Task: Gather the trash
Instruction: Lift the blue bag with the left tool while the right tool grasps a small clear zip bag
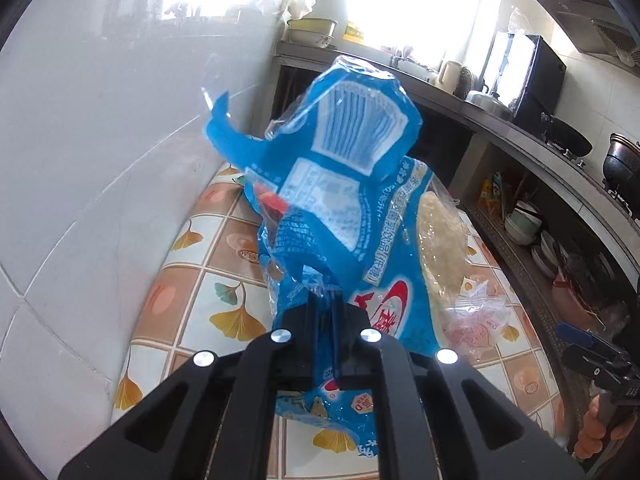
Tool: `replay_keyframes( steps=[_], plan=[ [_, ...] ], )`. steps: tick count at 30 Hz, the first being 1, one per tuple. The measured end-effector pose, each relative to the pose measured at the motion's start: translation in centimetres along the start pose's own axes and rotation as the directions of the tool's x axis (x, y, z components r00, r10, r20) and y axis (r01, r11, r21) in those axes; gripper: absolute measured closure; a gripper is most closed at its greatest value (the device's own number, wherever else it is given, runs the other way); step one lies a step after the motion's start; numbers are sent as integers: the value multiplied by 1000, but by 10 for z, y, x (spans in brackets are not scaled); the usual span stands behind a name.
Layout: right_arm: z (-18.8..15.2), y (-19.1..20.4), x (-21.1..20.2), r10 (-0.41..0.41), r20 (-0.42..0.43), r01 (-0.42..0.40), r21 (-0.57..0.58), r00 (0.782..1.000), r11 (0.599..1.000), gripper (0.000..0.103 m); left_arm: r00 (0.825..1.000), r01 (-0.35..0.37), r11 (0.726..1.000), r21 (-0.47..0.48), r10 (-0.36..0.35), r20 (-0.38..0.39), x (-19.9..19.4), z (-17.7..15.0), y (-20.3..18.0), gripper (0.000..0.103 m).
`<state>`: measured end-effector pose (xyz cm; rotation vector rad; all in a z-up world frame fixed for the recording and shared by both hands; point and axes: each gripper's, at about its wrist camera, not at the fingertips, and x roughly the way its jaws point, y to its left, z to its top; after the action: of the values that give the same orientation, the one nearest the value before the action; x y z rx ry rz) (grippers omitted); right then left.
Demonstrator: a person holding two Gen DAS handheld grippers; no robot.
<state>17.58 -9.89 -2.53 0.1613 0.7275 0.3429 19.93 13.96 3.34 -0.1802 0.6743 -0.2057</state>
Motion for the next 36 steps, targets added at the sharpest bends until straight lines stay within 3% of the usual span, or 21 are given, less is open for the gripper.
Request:
replay_keyframes(
  steps=[3,7,12,16,23,25,29,36],
  plan=[
    [4,8,17,16,-17,-17,-65,1000,998,15,1000,11,1000,-2,-11,-12,2,-2,2,99],
    [12,16,41,-20,-29,15,-167,999,986,15,999,29,1000,-5,-29,-22,5,-5,3,99],
    [24,6,68,3,-61,-13,-159,998,987,17,999,40,999,-1,-40,-28,8,-6,1,99],
    [24,4,77,31,-89,-45,-152,996,987,35,998,44,999,-1,-44,-36,11,-7,1,99],
    [10,5,83,38,-156,-64,-166,987,984,83,998,48,999,0,-48,-41,13,-6,0,99],
    [6,5,77,32,-157,-60,-173,987,983,92,998,46,999,1,-46,-42,12,-6,-1,99],
    [-2,7,66,42,-159,-73,-192,986,979,99,998,42,999,5,-41,-37,12,-6,-2,99],
    [-16,6,43,68,-155,-99,-200,986,975,102,999,30,999,12,-29,-27,10,-7,-4,99]
  ],
)
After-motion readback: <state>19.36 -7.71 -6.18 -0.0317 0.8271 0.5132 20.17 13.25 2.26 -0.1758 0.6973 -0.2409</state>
